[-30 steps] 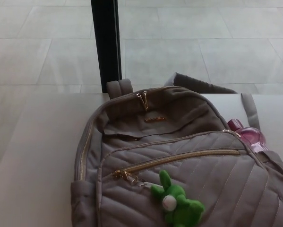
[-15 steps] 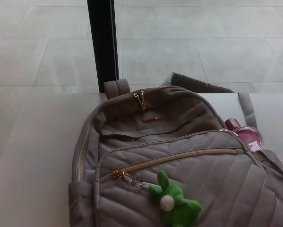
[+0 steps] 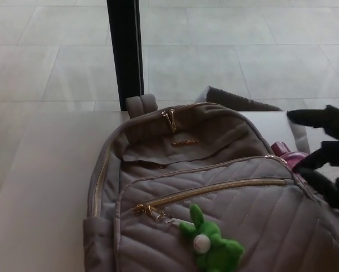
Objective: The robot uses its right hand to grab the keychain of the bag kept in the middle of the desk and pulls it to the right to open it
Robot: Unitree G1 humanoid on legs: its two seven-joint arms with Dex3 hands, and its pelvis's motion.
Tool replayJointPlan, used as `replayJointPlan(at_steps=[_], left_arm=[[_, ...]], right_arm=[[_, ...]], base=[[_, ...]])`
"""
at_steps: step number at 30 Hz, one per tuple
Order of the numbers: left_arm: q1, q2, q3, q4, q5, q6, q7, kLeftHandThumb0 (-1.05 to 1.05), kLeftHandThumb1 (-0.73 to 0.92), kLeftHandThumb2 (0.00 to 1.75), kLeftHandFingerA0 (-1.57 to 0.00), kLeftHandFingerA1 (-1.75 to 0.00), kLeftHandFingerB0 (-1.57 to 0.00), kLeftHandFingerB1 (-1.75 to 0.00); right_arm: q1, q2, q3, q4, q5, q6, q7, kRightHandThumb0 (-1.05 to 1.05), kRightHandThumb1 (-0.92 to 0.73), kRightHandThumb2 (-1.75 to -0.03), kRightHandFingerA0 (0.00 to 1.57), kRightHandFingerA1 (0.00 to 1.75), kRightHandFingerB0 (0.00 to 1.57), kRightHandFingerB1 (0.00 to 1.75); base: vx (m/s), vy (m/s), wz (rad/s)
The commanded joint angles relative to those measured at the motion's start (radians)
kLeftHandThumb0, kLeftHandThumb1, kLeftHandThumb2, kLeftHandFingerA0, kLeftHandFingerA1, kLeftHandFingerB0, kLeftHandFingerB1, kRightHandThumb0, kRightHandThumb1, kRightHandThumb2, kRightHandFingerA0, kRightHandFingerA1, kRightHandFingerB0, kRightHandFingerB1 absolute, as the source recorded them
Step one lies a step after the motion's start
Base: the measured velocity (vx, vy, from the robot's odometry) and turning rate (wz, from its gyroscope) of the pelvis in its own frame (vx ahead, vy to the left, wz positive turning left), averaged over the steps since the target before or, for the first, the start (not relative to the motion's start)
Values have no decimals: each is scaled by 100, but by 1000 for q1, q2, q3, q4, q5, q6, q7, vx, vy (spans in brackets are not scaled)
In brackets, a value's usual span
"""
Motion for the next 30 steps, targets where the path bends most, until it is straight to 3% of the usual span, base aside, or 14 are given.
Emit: replayJointPlan(at_steps=[1,4,5,6,8,9,10,14,15,24,25,27,28,30], left_arm=[[16,30,20,8,-28,-46,-54,-67,48,89,-57,-67,-43,-53],[16,28,27,10,-36,-47,-59,-65,48,88,-58,-69,-42,-53],[16,29,29,10,-36,-48,-65,-66,48,88,-57,-69,-42,-53],[11,29,28,19,-32,-45,-59,-66,48,88,-59,-69,-43,-53],[11,28,30,19,-31,-47,-59,-67,62,59,-61,-63,-50,-40],[6,28,32,28,-30,-45,-58,-67,48,88,-58,-67,-44,-53],[9,27,36,21,-33,-46,-61,-68,62,59,-62,-61,-52,-40],[18,27,45,5,-34,-53,-72,-66,49,89,-56,-68,-43,-53],[16,27,45,9,-32,-51,-70,-66,62,58,-61,-67,-50,-41],[8,29,46,6,-34,-51,-70,-62,63,59,-60,-64,-53,-43],[9,29,49,5,-38,-52,-74,-64,63,59,-60,-65,-52,-42],[8,31,47,10,-35,-53,-75,-66,63,59,-63,-66,-54,-42],[6,34,39,19,-26,-60,-70,-68,63,59,-63,-66,-53,-42],[6,36,28,21,-15,-68,-60,-69,64,60,-62,-63,-53,-42]], right_arm=[[27,-58,216,-290,-81,149,188,-77,-66,-60,88,86,44,50],[20,-76,224,-298,-103,143,188,-76,-66,-60,85,84,47,52],[15,-90,237,-303,-127,142,195,-78,-56,-100,79,82,42,60],[12,-102,248,-319,-154,156,197,-77,-55,-101,79,82,43,61],[11,-109,261,-332,-164,177,194,-76,-54,-100,80,81,45,61],[10,-111,274,-339,-180,184,193,-77,-54,-101,81,79,46,61],[10,-113,285,-350,-202,191,191,-77,-67,-61,89,77,54,53],[12,-116,308,-387,-240,231,199,-78,-68,-62,90,79,56,53],[11,-116,314,-387,-255,226,198,-77,-68,-61,90,82,57,55],[46,-131,341,-376,-347,138,196,-79,-70,-61,90,80,49,56],[48,-149,354,-387,-382,125,208,-80,-59,-104,80,80,40,62],[51,-153,359,-402,-391,137,220,-82,-60,-104,84,80,40,61],[56,-156,365,-418,-398,148,227,-81,-72,-62,84,73,45,54],[62,-154,371,-412,-405,137,224,-80,-71,-63,85,72,45,53]], base=[[0,0,0],[0,0,0],[0,0,0],[0,0,0],[0,0,0],[0,0,0],[0,0,0],[0,0,0],[0,0,0],[0,0,0],[0,0,0],[0,0,0],[0,0,0],[0,0,0]])
